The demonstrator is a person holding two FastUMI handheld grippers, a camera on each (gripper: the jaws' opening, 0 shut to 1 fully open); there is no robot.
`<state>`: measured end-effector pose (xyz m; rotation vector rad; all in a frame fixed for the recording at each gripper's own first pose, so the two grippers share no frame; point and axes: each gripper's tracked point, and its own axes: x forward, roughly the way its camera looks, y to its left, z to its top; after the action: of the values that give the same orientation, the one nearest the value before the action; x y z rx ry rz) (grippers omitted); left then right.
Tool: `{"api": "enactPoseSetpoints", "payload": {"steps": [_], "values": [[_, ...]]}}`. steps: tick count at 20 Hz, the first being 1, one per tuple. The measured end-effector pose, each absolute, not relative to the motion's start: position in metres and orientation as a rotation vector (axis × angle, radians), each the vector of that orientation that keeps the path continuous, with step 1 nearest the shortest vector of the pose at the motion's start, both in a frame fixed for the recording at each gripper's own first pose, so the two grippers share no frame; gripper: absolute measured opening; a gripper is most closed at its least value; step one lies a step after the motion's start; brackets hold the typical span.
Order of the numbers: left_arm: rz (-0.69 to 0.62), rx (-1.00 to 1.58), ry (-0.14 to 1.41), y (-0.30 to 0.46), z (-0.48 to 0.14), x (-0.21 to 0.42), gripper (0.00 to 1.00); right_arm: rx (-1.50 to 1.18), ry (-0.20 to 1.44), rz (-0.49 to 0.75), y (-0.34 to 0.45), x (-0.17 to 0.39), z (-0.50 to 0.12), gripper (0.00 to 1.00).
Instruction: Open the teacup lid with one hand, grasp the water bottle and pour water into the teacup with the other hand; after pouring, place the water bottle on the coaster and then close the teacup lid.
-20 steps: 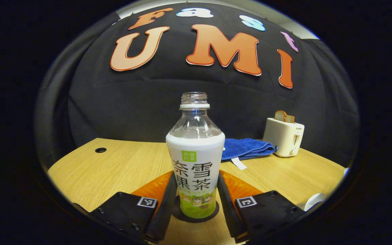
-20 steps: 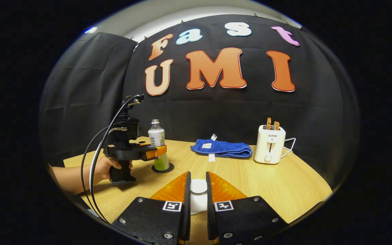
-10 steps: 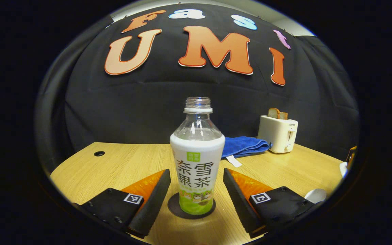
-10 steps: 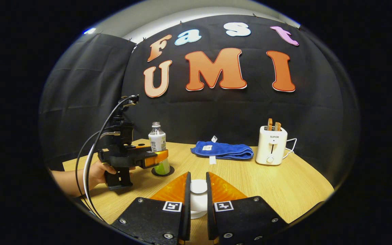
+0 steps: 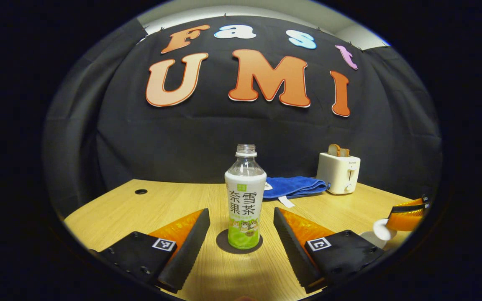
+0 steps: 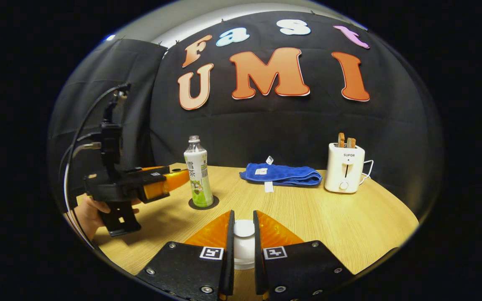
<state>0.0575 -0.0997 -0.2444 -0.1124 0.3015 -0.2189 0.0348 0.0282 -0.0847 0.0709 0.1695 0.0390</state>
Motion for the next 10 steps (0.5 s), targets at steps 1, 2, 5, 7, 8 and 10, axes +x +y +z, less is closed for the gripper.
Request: {"api": "enactPoseSetpoints", "payload": {"steps": [1,2,5,7,8,10], "values": [[-0.216,-0.108,0.290,-0.097,-0.239,0.054,0.98,0.071,0.175,0.041,0.029,0.035,-0.087,0.20],[-0.212,-0.104,0.280,-0.094,-0.234,0.051,0.98,0.069,0.183,0.044,0.031,0.036,-0.091,0.20],[-0.197,-0.101,0.269,-0.086,-0.226,0.041,0.98,0.069,0.197,0.047,0.033,0.040,-0.098,0.20],[-0.183,-0.096,0.264,-0.079,-0.223,0.036,0.98,0.064,0.207,0.055,0.035,0.041,-0.102,0.20],[-0.176,-0.093,0.264,-0.075,-0.222,0.034,0.98,0.057,0.216,0.057,0.035,0.042,-0.106,0.20],[-0.165,-0.090,0.266,-0.072,-0.223,0.030,0.98,0.053,0.226,0.057,0.035,0.043,-0.110,0.20]]}}
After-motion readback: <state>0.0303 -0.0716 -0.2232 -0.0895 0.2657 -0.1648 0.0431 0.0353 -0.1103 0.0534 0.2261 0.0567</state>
